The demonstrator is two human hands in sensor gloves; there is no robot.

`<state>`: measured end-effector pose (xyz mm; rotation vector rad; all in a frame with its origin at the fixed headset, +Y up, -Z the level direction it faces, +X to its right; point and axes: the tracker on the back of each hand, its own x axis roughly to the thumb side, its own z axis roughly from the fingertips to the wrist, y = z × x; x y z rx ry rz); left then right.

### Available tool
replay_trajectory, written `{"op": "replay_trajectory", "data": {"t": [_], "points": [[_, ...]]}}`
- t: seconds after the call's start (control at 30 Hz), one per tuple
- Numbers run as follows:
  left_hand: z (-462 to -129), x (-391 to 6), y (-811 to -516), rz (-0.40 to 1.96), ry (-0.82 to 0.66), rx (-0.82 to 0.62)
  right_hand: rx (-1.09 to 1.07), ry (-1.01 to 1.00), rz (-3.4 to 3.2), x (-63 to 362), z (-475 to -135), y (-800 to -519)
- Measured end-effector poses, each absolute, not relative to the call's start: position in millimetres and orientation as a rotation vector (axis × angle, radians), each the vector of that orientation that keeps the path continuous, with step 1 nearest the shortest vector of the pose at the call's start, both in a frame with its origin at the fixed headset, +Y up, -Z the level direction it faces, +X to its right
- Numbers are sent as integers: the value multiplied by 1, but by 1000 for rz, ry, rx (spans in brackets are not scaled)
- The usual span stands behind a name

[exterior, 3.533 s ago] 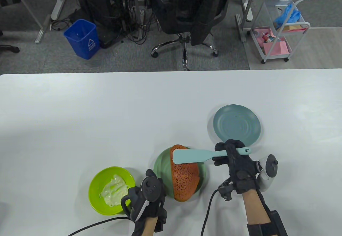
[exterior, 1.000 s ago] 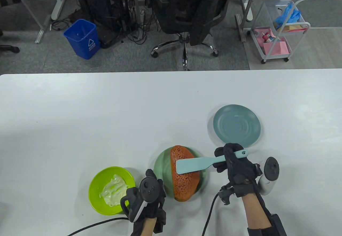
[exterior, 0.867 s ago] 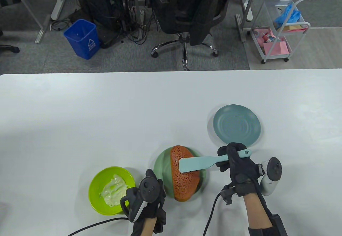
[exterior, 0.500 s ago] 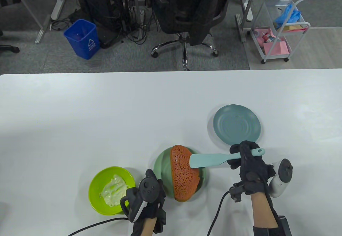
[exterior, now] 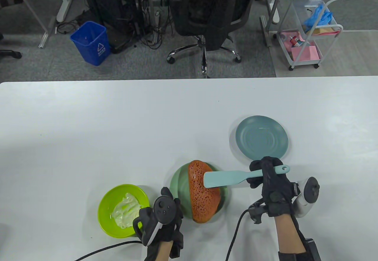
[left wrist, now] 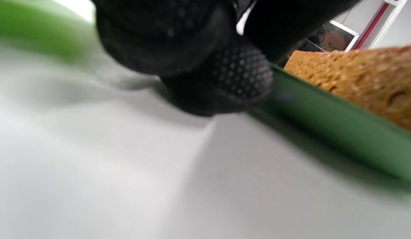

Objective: Dip dessert spatula into salad dressing and spread onto bread slice

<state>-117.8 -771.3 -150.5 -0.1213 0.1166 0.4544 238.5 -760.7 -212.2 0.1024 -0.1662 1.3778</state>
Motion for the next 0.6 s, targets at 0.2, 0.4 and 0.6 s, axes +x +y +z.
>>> {"op": "replay_trajectory", "data": {"t": [0.2,0.4,0.6], "points": [[-151,-118,-771,456,116,-125,160,-61,1390,215,-211,-761],[-151,-118,-771,460,116,-130,162,-31,1451,201,-209,-762],[-151,-119,-771,462,116,-132,140,-27,1460,206,-209,-764]]}}
